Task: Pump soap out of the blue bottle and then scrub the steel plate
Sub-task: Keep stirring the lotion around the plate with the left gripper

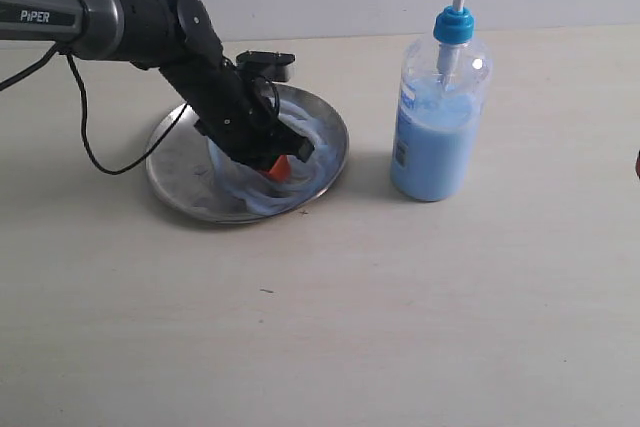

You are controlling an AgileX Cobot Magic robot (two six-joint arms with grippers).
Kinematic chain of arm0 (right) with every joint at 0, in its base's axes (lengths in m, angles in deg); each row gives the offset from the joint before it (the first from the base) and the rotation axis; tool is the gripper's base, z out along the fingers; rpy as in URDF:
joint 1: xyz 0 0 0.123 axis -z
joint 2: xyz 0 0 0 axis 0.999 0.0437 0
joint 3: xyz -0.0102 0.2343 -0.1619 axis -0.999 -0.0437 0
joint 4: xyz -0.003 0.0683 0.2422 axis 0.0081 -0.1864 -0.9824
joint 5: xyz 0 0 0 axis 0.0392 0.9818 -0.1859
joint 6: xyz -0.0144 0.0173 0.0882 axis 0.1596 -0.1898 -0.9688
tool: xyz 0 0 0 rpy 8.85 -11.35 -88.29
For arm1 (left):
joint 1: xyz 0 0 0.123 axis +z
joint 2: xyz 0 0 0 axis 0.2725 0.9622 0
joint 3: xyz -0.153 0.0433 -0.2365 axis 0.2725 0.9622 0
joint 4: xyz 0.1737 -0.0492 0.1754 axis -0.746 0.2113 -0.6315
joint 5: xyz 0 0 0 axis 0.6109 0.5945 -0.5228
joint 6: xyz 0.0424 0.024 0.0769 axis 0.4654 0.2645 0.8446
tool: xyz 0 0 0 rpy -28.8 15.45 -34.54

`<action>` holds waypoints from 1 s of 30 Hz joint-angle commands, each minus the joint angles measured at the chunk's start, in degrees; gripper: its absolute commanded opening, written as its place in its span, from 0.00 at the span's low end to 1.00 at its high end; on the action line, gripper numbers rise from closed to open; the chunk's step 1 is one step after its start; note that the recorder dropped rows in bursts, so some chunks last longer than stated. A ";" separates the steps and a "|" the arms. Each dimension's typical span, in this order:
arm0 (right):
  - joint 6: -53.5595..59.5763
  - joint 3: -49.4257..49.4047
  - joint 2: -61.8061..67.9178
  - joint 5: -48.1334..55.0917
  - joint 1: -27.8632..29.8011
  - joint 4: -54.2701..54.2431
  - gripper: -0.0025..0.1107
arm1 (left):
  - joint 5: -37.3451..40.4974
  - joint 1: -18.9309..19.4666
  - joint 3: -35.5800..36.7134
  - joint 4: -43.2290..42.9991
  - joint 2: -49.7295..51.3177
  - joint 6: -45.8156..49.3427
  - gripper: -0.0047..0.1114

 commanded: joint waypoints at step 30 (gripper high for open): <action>0.20 -0.09 -0.44 0.06 0.14 -0.43 0.02 | 1.95 -1.97 0.28 -0.49 0.10 0.18 0.04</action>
